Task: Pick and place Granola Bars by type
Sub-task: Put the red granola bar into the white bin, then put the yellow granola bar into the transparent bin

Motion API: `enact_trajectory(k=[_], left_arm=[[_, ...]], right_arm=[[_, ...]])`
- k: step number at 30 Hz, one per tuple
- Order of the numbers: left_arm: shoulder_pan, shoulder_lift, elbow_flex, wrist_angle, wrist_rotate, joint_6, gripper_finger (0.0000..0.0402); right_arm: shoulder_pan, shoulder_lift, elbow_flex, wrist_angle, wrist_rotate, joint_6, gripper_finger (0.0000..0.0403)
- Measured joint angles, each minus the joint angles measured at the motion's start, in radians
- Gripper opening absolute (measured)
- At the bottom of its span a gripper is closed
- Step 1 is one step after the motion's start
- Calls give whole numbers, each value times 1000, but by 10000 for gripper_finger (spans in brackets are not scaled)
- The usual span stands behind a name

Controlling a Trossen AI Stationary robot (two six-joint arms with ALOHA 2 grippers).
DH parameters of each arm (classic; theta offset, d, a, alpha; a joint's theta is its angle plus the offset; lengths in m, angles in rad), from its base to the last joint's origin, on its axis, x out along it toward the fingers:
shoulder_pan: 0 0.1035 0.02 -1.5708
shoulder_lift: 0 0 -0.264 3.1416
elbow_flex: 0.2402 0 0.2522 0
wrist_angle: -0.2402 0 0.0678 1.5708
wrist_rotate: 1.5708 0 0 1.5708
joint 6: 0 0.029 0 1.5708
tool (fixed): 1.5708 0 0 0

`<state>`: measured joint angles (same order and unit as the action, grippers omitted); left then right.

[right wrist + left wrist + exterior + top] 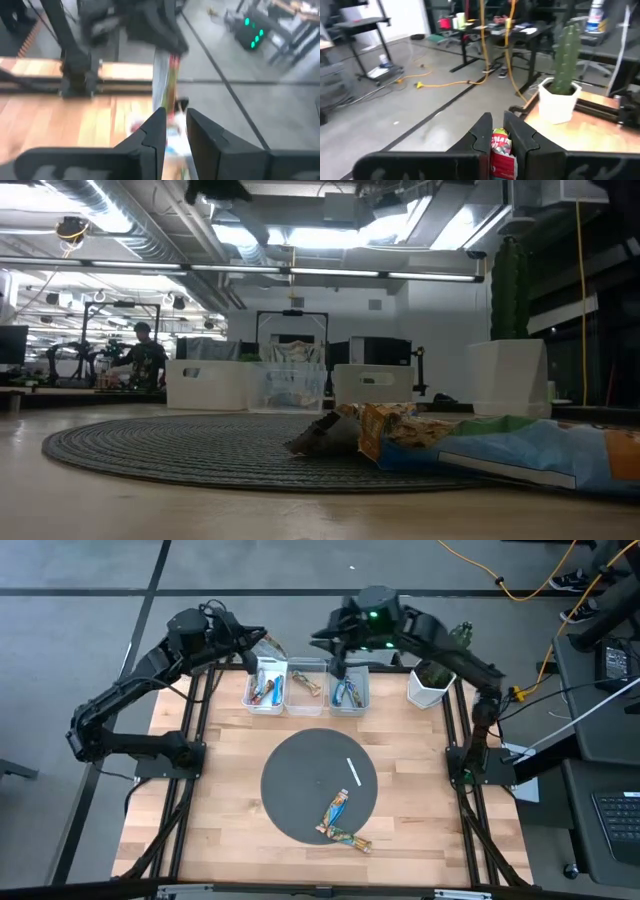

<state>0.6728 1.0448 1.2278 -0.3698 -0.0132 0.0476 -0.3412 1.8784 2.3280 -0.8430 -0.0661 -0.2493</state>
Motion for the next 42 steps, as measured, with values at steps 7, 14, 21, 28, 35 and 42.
enact_trajectory(k=[7, 14, 21, 28, 35, 42], left_arm=[[87, -28, -1, -146, -33, 46, 19], [198, 53, -110, -172, 40, 98, 18], [276, 203, -180, -144, 120, 137, 18], [284, 327, -180, -117, 166, 125, 18], [279, 378, -180, -165, 159, 124, 54], [278, 342, -162, -207, 165, 164, 150]], right_arm=[[-1, -137, 0, -265, 106, 36, 80], [60, -220, -9, -443, 294, 133, 80], [153, -292, -133, -447, 498, 195, 80], [179, -382, -397, -308, 510, 259, 81], [192, -478, -664, -49, 495, 272, 81], [192, -511, -745, 26, 483, 270, 81]])
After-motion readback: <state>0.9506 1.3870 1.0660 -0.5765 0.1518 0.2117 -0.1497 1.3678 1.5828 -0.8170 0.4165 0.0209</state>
